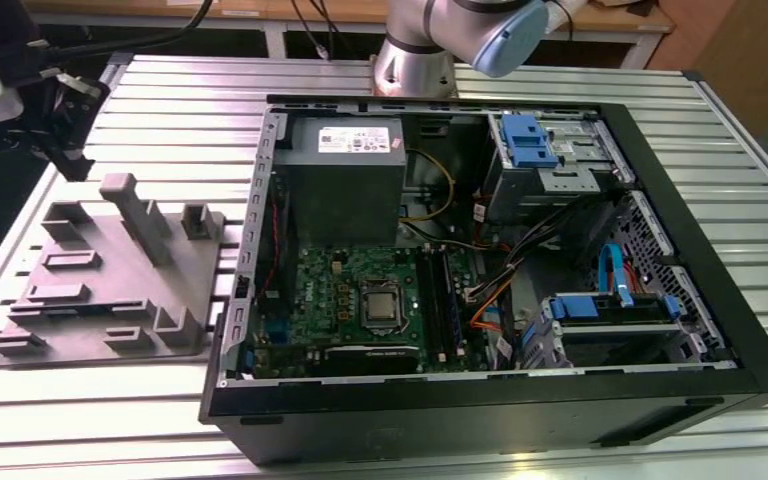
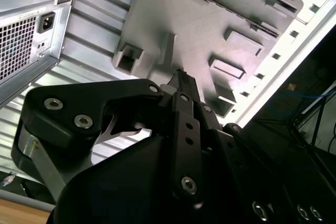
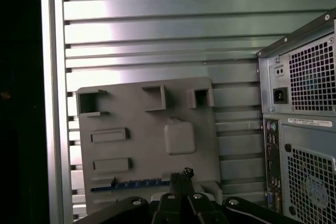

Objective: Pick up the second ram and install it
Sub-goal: 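Reach for the second ram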

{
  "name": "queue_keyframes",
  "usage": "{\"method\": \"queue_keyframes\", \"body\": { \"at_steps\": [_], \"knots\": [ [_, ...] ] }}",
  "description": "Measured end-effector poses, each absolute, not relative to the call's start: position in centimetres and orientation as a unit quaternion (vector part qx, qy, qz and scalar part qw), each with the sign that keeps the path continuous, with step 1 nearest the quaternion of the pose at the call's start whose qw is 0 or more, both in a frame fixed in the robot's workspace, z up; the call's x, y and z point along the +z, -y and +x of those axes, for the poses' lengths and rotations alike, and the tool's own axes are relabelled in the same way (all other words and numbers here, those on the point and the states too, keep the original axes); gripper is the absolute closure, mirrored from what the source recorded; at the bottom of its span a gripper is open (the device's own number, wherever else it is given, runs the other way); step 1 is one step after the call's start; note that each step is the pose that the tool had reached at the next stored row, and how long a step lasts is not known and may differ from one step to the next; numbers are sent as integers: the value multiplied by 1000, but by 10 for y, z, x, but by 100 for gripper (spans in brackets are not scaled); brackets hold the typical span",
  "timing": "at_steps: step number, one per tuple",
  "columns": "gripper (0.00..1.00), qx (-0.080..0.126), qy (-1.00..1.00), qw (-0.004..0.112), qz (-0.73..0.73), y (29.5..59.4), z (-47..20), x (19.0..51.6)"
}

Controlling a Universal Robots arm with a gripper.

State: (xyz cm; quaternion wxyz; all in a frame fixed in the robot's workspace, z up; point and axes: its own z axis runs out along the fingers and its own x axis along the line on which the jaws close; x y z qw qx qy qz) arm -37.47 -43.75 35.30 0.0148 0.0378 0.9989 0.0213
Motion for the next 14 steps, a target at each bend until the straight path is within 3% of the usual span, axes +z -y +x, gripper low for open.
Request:
{"method": "queue_keyframes", "body": {
  "at_steps": [14],
  "knots": [
    [93, 21, -999, 15, 38, 450, -394, 339]
  ]
}}
